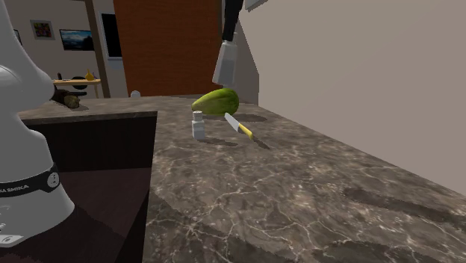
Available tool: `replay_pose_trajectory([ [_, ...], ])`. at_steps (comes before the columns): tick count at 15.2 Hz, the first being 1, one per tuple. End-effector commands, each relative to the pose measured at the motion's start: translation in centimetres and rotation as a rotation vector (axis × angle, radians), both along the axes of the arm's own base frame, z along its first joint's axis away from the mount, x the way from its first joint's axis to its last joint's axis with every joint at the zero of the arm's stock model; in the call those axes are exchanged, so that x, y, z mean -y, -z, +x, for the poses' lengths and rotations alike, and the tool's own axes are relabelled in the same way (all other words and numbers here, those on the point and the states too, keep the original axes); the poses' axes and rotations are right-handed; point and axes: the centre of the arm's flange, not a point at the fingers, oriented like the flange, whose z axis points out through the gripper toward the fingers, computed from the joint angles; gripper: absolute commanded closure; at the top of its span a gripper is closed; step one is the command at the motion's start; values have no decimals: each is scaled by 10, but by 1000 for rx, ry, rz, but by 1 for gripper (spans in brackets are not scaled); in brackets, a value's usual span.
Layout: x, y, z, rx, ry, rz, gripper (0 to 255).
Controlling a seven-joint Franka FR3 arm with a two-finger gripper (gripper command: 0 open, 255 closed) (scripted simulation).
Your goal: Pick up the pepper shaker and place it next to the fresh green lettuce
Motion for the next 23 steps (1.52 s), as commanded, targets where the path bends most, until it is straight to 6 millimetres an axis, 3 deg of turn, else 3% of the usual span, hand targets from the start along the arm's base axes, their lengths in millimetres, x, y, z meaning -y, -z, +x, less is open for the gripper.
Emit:
replay_pose_trajectory([
  [1,-23,5,-10,0,1,0,255],
  [23,-289,5,-126,0,1,0,255],
])
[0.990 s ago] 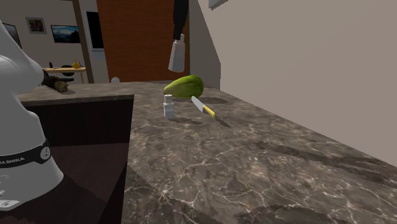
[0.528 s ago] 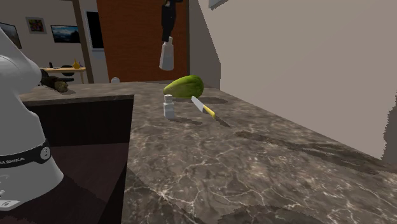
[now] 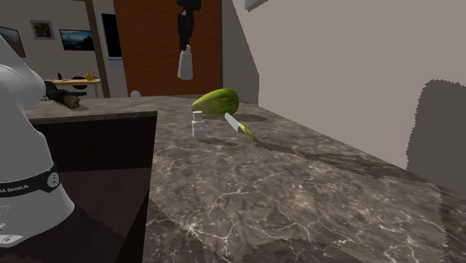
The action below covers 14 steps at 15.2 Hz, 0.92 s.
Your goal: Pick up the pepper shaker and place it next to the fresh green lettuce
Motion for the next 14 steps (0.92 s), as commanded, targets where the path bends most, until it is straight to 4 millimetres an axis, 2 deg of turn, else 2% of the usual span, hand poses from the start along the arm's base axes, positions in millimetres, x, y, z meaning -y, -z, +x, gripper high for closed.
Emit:
replay_pose_trajectory([
  [1,-26,2,-10,0,2,0,255],
  [8,-110,2,-46,0,2,0,255],
  [14,-110,34,-46,0,2,0,255],
])
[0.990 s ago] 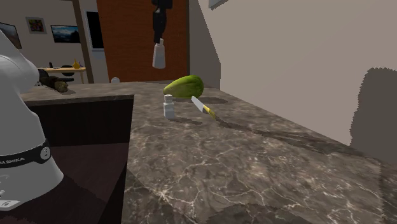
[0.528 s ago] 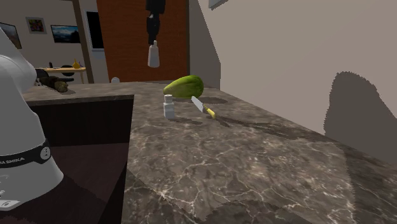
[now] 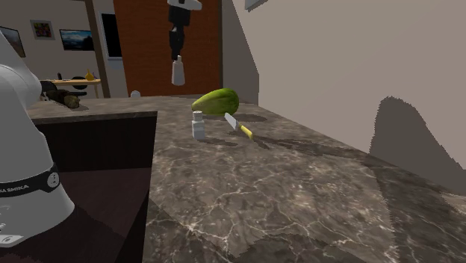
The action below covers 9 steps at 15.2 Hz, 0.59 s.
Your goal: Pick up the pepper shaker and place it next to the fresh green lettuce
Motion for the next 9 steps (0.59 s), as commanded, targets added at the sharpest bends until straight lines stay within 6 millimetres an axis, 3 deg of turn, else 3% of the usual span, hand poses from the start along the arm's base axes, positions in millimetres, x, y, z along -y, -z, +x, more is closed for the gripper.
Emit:
replay_pose_trajectory([
  [1,0,11,0,0,0,0,255],
  [9,0,53,0,0,0,0,255],
])
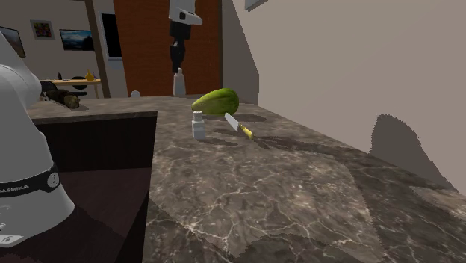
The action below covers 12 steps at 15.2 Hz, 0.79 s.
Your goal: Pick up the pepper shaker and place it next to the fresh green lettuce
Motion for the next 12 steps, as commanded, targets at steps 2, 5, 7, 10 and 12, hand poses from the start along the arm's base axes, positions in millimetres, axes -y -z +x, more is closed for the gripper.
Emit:
replay_pose_trajectory([
  [2,0,16,1,1,0,0,255],
  [5,0,32,1,1,0,0,255],
  [7,0,43,1,1,0,0,255],
  [10,0,59,1,1,0,0,255],
  [12,0,69,1,1,0,0,255],
])
